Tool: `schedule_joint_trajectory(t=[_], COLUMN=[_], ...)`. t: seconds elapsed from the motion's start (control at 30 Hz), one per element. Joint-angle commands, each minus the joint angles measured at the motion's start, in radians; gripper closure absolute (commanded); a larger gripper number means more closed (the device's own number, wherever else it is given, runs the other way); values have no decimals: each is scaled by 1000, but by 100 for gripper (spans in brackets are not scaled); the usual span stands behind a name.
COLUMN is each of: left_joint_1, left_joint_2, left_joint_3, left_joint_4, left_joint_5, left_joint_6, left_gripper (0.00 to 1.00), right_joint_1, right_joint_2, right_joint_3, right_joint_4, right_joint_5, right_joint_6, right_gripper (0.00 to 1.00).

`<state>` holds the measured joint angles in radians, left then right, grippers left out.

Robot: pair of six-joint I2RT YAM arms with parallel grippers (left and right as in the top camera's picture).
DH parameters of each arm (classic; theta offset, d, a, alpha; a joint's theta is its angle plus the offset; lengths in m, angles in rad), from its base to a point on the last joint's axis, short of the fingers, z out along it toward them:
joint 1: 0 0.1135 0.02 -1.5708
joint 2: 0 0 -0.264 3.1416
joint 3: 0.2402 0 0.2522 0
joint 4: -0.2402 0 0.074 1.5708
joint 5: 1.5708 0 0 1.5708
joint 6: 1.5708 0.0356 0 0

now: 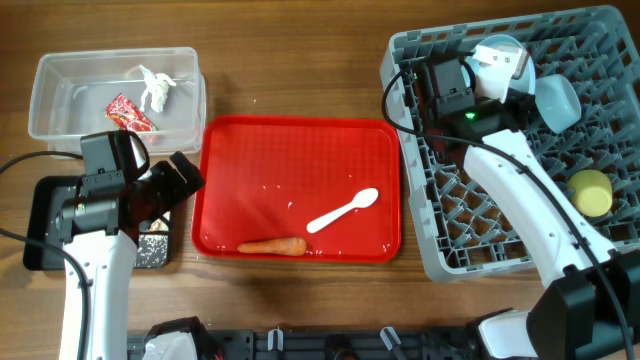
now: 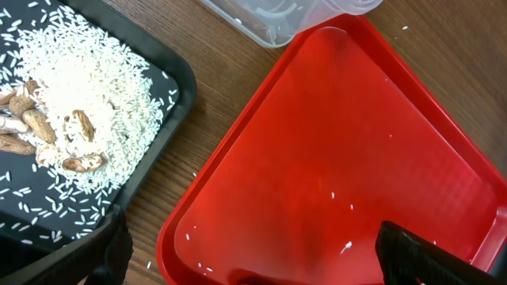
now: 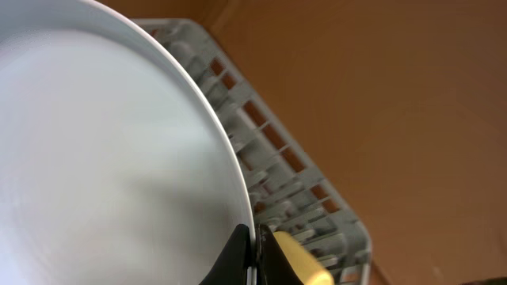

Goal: Sort waste into correct bins and load items into the dishwasher rack
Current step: 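Stand the light-blue plate upright in the dish rack, then grasp the white spoon on the red tray with the right gripper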

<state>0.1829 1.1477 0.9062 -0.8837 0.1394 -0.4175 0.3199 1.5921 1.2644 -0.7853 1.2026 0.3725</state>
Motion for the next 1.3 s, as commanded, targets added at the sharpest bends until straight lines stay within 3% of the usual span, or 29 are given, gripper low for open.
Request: schedule_joint_trajectory(t=[0.0,0.2,0.37,0.4,0.47,0.5,0.57,0.63,0.73,0.8,0.83,0.87,0.93,1.0,1.03,1.07,1.17,1.2,1.27], left_joint_1=[5,5,5,5,5,5,5,5,4,4,4,4,4,4,4,4,4,4,4], left_joint_2=[5,5,5,5,5,5,5,5,5,5,5,5,5,5,5,5,5,5,5], left_joint_3=[-3,-3,-3,-3,-3,-3,-3,-3,-3,-3,-3,-3,-3,-3,-3,-3,-3,-3,-3], left_joint_4=[-1,0,0,0,0,-1,0,0,0,0,0,0,0,-2,-5,-8,-11,-12,-12], left_joint_5=[9,9,9,9,9,9,9,38,50,51,51,51,51,51,51,51,51,51,51], left_joint_6=[-10,-10,-10,-10,-10,-10,-10,-10,-10,-10,-10,-10,-10,-10,-10,-10,-10,-10,-10], left_gripper=[0,0,0,0,0,0,0,0,0,0,0,0,0,0,0,0,0,0,0], right_joint_1=[3,20,121,141,173,178,177,177,177,178,183,198,262,336,359,378,398,398,398], right_joint_2=[8,8,6,6,0,-12,-64,-127,-120,-76,-34,-4,65,140,170,195,248,270,321], right_joint_3=[-8,-8,-8,-8,-8,-8,-8,-8,-8,-9,-10,-10,-10,-10,-10,-10,-10,-10,-10], right_joint_4=[-6,-25,-15,-13,-25,-28,-16,21,-47,-115,-153,-158,-137,-130,-132,-131,-113,-103,-69], right_joint_5=[-112,-289,-314,-315,-351,-428,-647,-1005,-1340,-1395,-1436,-1445,-1407,-1344,-1344,-1343,-1303,-1301,-1299], right_joint_6=[-5,-4,-5,-5,-6,-6,-23,-215,-231,-30,191,297,472,739,893,997,1018,1020,1045], right_gripper=[96,96,95,85,33,21,8,8,8,8,8,8,0,1,18,27,25,17,14])
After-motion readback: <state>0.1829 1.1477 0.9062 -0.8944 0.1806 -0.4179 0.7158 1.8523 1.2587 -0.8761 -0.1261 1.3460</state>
